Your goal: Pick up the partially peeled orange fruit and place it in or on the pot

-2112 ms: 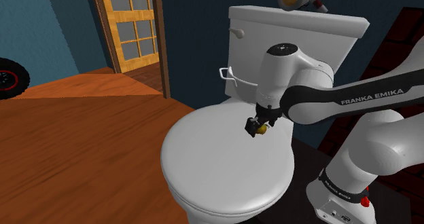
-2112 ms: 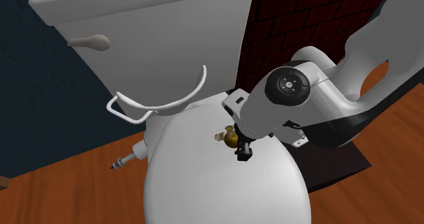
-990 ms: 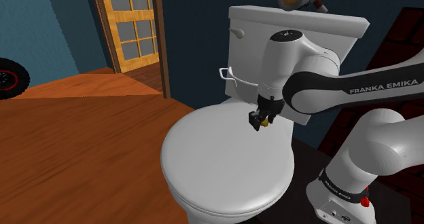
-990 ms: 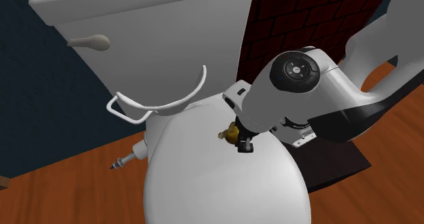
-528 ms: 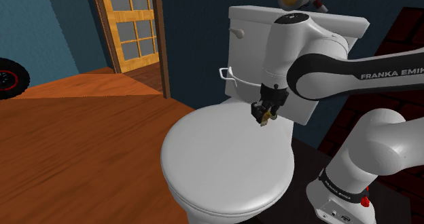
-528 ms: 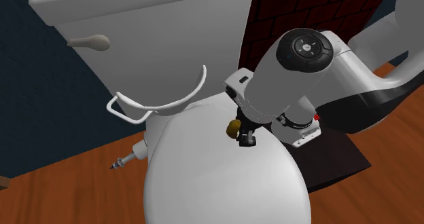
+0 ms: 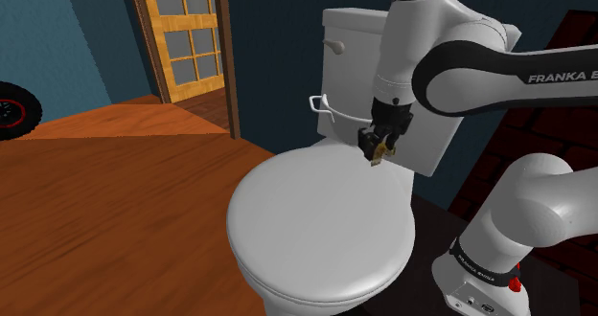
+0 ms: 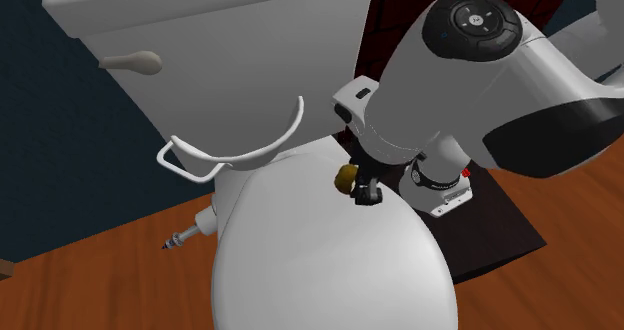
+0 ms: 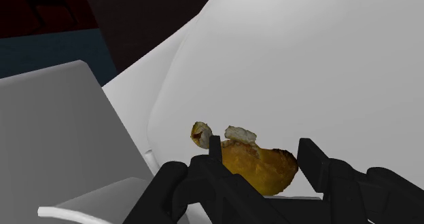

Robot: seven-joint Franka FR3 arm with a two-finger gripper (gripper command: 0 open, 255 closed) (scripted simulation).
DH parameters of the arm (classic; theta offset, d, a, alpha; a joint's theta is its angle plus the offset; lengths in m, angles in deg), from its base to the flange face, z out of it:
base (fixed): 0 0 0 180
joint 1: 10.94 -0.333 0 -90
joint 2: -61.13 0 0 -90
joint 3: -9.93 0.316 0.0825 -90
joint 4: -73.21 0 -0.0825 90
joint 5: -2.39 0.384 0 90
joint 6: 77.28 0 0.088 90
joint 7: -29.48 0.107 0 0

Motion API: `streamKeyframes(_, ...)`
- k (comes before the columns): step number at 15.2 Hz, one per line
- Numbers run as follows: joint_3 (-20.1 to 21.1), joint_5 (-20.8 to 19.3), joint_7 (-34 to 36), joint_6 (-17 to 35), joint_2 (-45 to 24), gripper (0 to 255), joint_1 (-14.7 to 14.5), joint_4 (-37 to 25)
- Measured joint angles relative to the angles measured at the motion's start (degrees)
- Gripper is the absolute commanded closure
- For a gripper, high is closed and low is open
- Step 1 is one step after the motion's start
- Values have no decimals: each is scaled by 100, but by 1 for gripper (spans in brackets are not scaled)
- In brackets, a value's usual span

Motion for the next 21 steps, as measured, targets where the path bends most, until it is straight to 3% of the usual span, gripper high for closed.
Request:
streamKeyframes(15, -210, -179, -159, -1087, -54, 255, 122, -1161)
streamKeyframes(21, -574, -526, -567, -858, -492, 255, 412, -1411)
